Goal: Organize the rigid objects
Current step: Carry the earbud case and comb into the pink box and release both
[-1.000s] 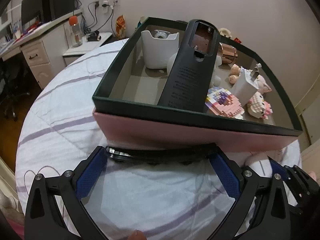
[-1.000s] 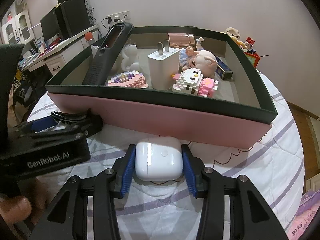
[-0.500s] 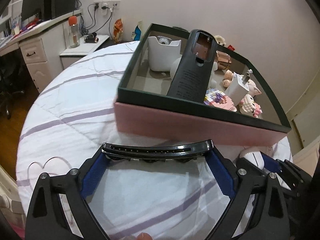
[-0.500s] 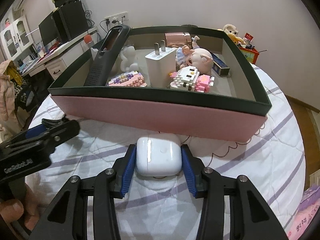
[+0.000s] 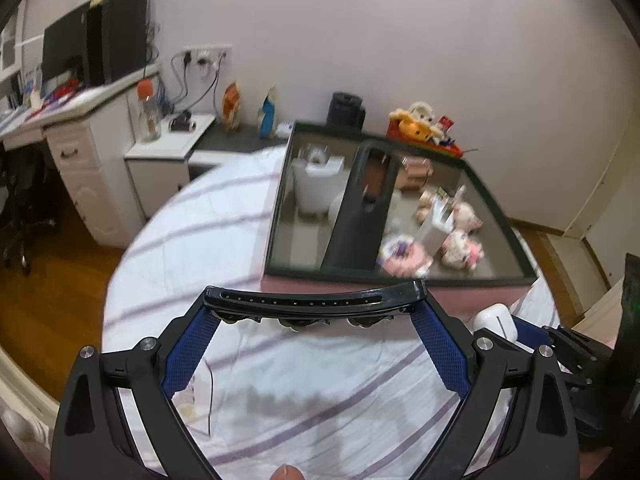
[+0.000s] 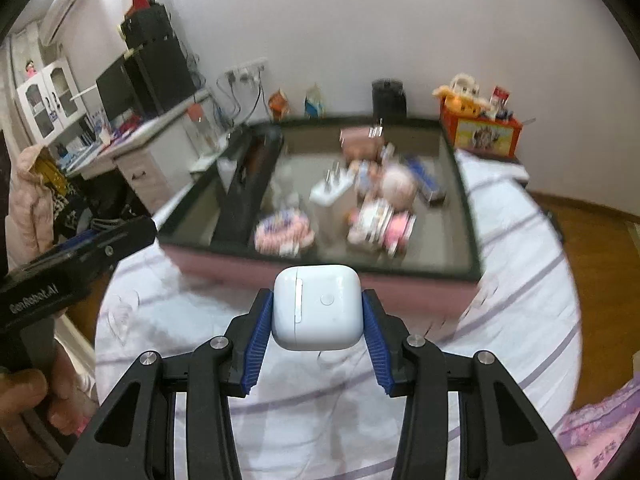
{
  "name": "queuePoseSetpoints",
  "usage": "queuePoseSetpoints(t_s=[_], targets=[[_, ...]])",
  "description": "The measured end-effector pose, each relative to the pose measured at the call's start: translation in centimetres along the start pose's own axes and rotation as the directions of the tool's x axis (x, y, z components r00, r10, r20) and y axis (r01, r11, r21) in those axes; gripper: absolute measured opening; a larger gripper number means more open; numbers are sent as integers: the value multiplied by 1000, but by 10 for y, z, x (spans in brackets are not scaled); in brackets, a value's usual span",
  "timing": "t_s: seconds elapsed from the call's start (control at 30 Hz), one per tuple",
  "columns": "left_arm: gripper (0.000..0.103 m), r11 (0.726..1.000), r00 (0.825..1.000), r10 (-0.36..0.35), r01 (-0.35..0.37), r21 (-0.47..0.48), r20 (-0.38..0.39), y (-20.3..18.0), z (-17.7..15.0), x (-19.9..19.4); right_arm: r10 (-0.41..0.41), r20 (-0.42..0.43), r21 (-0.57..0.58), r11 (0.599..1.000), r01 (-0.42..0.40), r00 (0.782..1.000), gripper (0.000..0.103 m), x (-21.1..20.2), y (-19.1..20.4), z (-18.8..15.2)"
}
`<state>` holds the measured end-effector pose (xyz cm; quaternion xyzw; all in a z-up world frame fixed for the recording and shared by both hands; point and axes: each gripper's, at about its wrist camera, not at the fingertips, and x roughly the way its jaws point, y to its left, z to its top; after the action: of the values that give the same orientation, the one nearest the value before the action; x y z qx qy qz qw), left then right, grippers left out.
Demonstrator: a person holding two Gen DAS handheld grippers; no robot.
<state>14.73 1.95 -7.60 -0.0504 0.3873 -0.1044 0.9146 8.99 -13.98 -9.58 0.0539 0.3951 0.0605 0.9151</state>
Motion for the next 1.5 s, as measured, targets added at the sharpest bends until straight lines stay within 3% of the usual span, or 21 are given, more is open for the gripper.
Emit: queuePoseSetpoints(t_s=[0.23, 0.47, 0.63, 0.83, 1.03, 1.3, 1.4, 1.5], targets=[[96, 999, 997, -27, 25, 40, 67, -17, 44, -8, -52, 81, 1, 999, 52, 995, 45, -17, -18, 47], [96, 996, 995, -54, 48, 81, 82, -32, 92, 10, -62, 84, -3, 998, 63, 995, 45, 6, -30, 95], [96, 991, 998, -46, 40, 125, 46, -46, 133, 49, -83, 44, -7, 997, 83, 996, 45, 42, -42, 125], [96, 987, 996, -46, 58, 153, -76, -63, 169, 125, -110, -52, -18, 994, 109, 993, 45, 102, -61, 149], [96, 974, 983, 4, 38, 223, -185, -82, 167, 186, -122, -133, -37, 992, 118, 984, 45, 136, -70, 150], [97, 959, 970, 78, -10, 283, -229, -88, 163, 207, -143, -180, -39, 990, 138, 973, 46, 151, -78, 147], [102, 948, 966, 119, -42, 314, -230, -89, 163, 210, -148, -178, -34, 989, 145, 973, 54, 149, -80, 146], [103, 942, 962, 135, -51, 332, -237, -87, 162, 213, -120, -176, -52, 992, 113, 977, 75, 147, -73, 146]])
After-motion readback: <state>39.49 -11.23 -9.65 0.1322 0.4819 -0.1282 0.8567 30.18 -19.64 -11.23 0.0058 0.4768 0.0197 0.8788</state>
